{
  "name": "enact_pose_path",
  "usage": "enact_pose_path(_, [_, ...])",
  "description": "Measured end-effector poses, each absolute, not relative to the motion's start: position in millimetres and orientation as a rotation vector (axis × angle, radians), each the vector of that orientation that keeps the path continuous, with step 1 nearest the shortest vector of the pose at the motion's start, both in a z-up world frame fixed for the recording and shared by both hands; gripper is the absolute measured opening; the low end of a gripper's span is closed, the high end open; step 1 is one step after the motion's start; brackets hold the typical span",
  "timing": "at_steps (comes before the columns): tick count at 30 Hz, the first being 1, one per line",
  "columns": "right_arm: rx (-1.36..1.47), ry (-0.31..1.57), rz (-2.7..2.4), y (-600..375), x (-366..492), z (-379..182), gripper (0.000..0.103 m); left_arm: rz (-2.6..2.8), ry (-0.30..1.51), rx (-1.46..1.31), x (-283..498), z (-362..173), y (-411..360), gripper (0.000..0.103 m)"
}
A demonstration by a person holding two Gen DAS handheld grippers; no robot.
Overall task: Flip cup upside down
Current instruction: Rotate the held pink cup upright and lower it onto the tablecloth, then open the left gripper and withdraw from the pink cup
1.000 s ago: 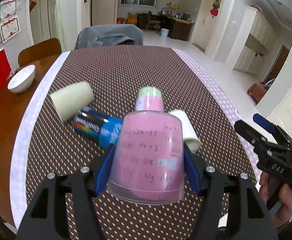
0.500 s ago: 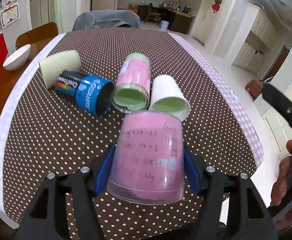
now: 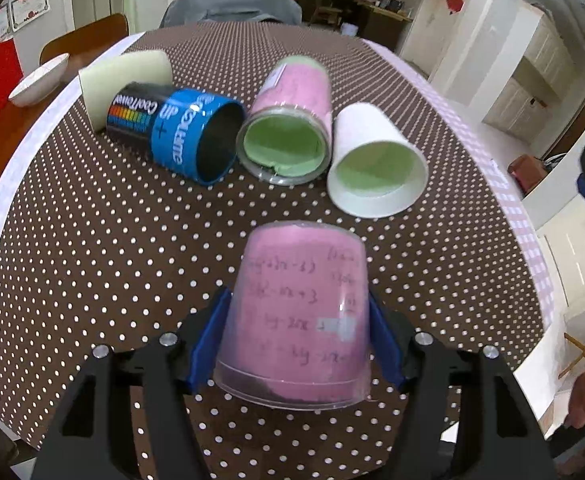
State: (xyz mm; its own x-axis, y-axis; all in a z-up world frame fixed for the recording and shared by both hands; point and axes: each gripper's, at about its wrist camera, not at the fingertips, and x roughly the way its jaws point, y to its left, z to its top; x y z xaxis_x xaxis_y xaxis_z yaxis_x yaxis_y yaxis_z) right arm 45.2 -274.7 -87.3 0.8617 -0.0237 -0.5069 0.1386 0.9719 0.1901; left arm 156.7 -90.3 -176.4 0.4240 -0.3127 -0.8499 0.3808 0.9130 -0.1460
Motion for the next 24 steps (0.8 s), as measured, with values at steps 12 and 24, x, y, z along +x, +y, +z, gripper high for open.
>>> enact_pose_path(12, [0.237, 0.546, -0.043, -265.7, 47.6, -90.5, 0.097, -0.365, 0.873, 0.109, 139.0, -148.6, -86.0, 0.083])
enact_pose_path(24, [0.231, 0.555, -0.021, -254.1, 47.4, -85.8, 0.097, -0.248, 0.692, 0.111, 111.8, -111.3, -59.1, 0.083])
